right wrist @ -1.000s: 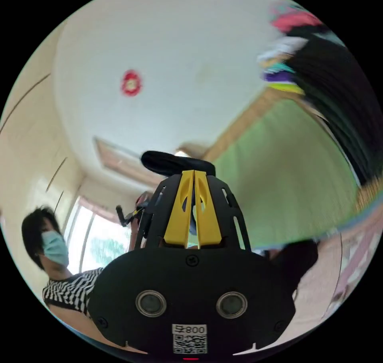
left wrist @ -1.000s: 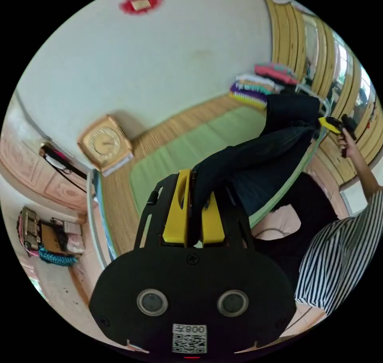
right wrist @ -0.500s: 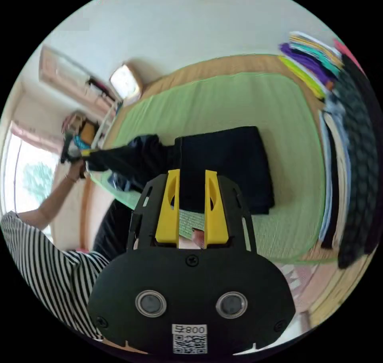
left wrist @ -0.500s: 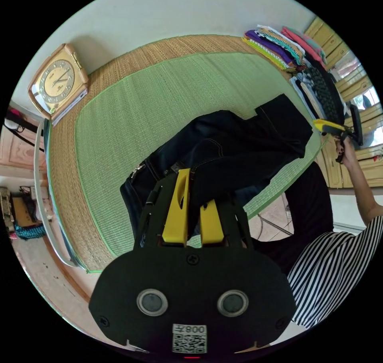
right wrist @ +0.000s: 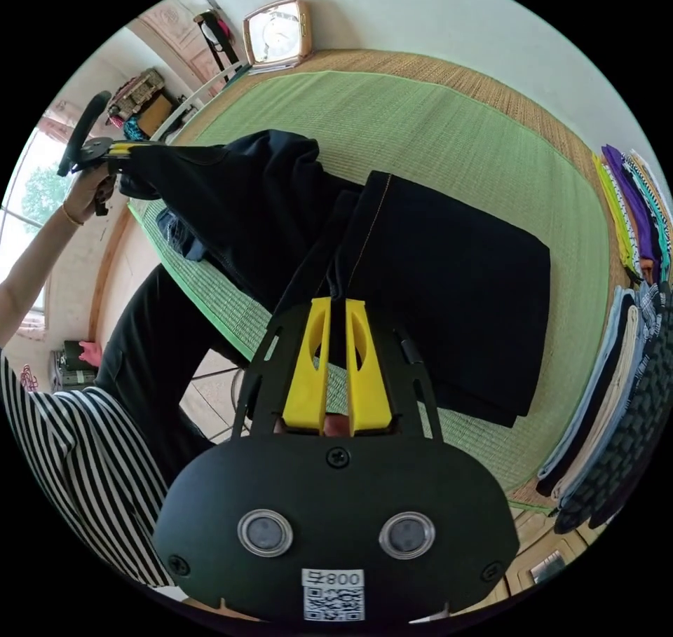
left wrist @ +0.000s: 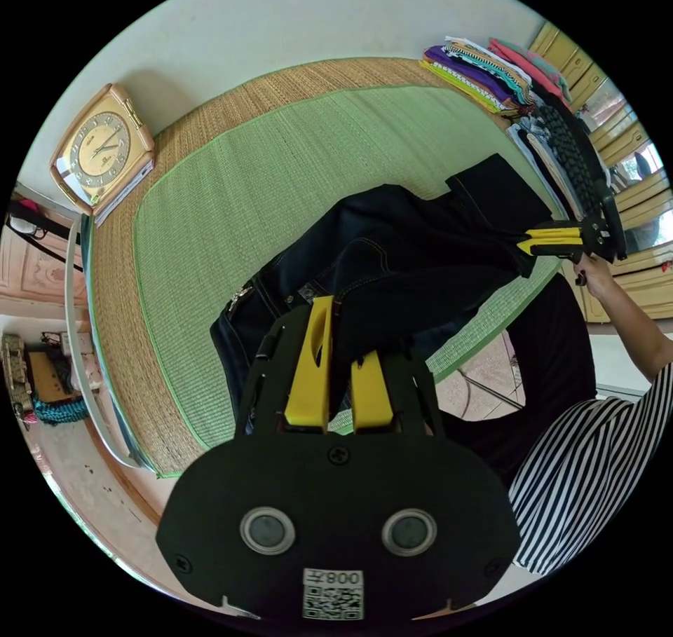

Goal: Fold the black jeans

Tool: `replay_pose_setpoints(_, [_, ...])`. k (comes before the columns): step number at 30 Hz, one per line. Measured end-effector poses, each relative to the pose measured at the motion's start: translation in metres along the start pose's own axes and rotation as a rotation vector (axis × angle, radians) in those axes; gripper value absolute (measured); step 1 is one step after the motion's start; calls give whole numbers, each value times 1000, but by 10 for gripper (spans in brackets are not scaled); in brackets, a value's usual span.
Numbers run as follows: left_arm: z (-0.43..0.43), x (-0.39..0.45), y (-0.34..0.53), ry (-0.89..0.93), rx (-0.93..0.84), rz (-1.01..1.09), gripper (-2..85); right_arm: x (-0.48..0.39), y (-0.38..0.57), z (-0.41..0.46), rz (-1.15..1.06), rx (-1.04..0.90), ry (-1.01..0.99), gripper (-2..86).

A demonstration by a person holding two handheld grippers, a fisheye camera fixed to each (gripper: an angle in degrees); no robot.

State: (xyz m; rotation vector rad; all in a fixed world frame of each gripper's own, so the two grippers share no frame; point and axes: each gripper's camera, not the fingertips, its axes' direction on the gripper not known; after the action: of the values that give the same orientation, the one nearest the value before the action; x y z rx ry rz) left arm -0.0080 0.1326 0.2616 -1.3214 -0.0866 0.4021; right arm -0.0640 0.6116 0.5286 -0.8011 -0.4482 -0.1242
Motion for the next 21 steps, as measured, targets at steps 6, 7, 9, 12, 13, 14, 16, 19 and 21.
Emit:
replay_pose_setpoints(6, [-66,-31,-3,20,152,8,-5,36,-2,-73,145,225,-67,37])
replay_pose_setpoints(7, [-80,-44,-11,9,163,4,-4,56,1,-100,208,296,-65,36])
replay_pose_setpoints(9, [-98,-70,-28,-12,162,-41,-1,93,8,-140,319,393,-54,36])
replay_pose_setpoints(12, [-99,-129,-63,21,95,-190,9,152,19,-176,500,402,61,39])
replay_pose_setpoints(13, [-91,-151,-72,50,47,-262,23,170,23,-178,572,369,71,43])
replay_pose_setpoints(14, [-83,-166,-75,64,23,-326,35,179,26,-175,608,326,74,46])
replay_pose_setpoints(16, [-77,-174,-70,39,30,-364,49,175,33,-169,640,304,122,54])
replay_pose_setpoints(19, [-74,-175,-48,47,92,-376,63,152,36,-148,631,290,137,77])
replay_pose_setpoints(21, [-75,-176,-31,53,130,-393,67,134,30,-132,614,288,115,96])
